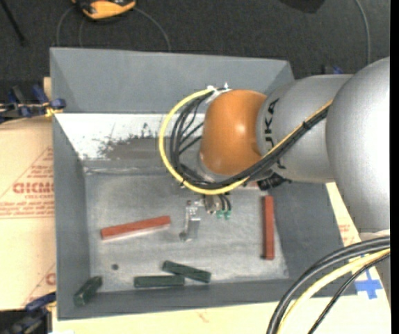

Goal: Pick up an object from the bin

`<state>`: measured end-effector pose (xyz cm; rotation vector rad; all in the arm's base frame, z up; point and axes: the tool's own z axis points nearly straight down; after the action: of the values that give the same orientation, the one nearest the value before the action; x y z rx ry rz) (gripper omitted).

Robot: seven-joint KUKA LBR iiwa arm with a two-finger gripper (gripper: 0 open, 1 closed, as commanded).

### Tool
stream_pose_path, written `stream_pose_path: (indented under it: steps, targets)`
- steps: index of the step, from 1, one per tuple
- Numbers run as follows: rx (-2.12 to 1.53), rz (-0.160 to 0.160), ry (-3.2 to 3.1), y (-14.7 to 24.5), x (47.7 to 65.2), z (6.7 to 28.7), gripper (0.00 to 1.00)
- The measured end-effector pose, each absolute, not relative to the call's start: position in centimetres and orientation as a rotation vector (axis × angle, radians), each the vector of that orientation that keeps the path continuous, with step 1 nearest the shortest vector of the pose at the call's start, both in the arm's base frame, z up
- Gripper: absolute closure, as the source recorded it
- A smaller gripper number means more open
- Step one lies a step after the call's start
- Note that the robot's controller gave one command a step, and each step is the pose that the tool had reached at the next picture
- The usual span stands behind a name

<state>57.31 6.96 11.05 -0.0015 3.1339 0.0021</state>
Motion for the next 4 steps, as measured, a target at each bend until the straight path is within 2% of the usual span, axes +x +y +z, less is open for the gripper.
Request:
stream_pose_path:
  steps: [1,2,4]
  targets:
    - [-0.118,-0.002,3.141,9.5,57.3,8.4,0.0]
    - [-0.379,0.004,3.116,14.4,55.7,7.2,1.0]
    - [-0.409,0.0,3.113,14.6,55.4,7.2,1.0]
